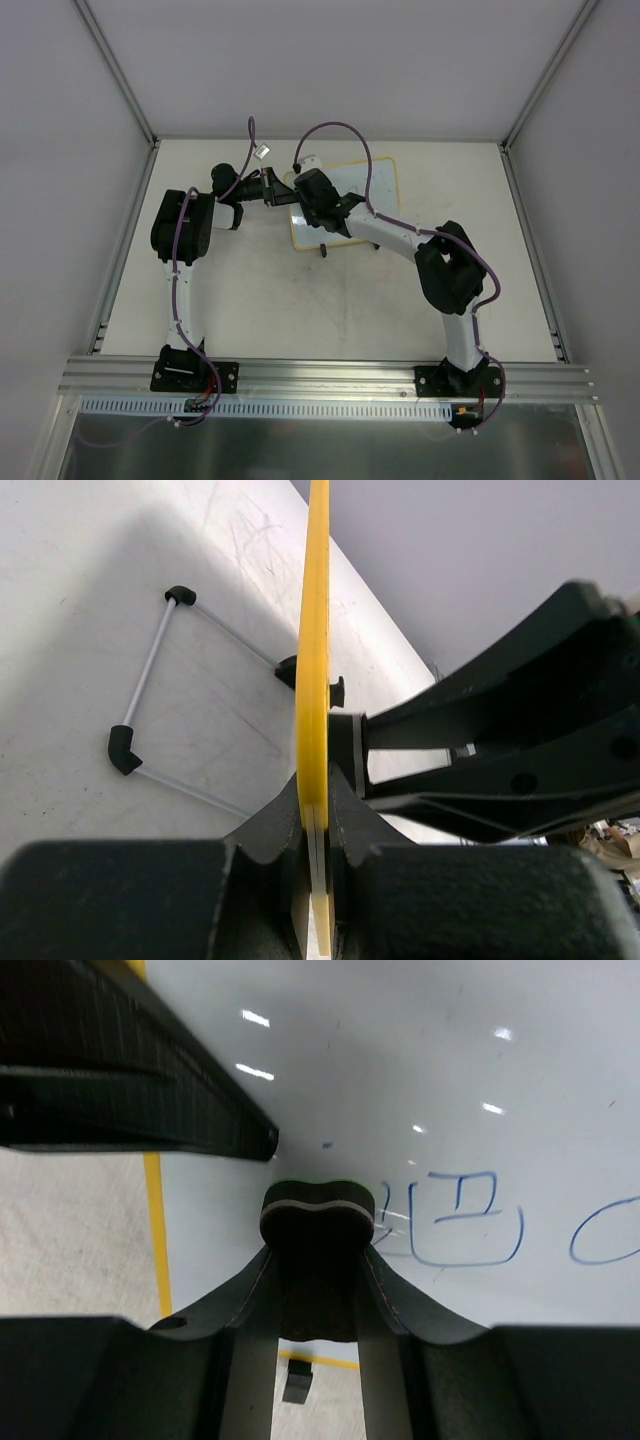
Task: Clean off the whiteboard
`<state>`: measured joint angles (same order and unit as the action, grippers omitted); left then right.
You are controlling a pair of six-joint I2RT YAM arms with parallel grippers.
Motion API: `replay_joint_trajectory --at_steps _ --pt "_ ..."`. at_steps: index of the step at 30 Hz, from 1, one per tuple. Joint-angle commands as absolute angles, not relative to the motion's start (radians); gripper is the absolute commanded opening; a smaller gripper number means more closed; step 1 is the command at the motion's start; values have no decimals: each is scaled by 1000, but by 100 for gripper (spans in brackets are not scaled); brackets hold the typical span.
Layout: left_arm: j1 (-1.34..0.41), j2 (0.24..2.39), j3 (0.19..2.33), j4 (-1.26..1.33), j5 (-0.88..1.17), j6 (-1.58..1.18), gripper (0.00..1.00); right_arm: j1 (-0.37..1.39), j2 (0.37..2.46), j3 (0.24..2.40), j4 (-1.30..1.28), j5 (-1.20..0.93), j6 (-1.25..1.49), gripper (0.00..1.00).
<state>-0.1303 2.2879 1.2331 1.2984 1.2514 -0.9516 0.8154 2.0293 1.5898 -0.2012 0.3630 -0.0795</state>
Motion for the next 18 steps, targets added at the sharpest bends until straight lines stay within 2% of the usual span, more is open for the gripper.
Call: replay_joint_trajectory --at_steps 1,8,18 --pt "-152 2256 1215 1497 1312 -847 0 821 2046 1499 -307 374 -12 1" --pt "-153 2256 1218 1497 1316 -848 0 822 2040 1433 -305 393 35 0" --pt "-155 2256 1218 1496 1319 -845 0 759 2045 1594 -308 357 -11 0"
